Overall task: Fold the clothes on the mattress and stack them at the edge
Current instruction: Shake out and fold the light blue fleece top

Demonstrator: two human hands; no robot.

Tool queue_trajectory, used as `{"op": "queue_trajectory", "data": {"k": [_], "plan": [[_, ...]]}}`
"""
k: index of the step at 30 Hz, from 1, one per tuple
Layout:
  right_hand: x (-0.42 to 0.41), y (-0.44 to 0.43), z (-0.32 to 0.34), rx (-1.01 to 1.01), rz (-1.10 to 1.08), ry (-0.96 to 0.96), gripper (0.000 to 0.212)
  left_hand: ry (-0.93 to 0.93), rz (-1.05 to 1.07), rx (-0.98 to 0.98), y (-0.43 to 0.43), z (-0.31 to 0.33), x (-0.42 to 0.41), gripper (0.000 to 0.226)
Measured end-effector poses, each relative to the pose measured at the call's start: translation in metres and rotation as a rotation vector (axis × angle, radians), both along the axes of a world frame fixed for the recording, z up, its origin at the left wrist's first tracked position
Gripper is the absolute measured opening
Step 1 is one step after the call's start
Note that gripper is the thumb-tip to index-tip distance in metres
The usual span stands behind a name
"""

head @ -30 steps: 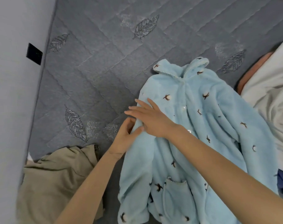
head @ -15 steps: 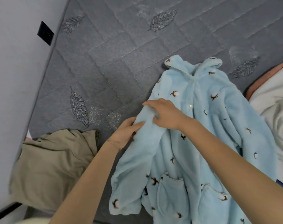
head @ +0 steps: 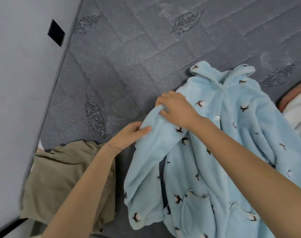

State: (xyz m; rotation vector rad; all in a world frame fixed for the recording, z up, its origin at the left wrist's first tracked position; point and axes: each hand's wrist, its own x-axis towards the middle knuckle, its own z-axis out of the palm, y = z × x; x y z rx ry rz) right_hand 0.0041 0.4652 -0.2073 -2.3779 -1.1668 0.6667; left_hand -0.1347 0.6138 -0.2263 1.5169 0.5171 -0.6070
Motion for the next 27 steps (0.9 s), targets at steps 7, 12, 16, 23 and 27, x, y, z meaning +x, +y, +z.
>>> {"op": "queue_trajectory", "data": {"k": [7, 12, 16, 23, 27], "plan": [[-0.016, 0.009, -0.018, -0.170, -0.203, 0.010, 0.023, 0.085, -0.207, -0.010, 0.047, 0.015, -0.019, 0.032], [-0.026, 0.042, -0.006, -0.088, 0.074, 0.345, 0.034, -0.149, -0.223, 0.449, 0.070, 0.027, -0.006, 0.021], [-0.016, 0.057, 0.005, -0.028, -0.008, 0.436, 0.022, -0.008, -0.245, 0.379, 0.087, 0.027, -0.005, 0.026], [-0.004, 0.066, 0.004, 0.230, -0.324, 0.586, 0.013, 0.138, -0.413, 0.208, 0.130, 0.025, -0.037, 0.042], [-0.008, 0.080, -0.007, 0.120, -0.342, 0.399, 0.017, -0.038, -0.211, 0.223, 0.139, 0.020, -0.044, 0.034]]}}
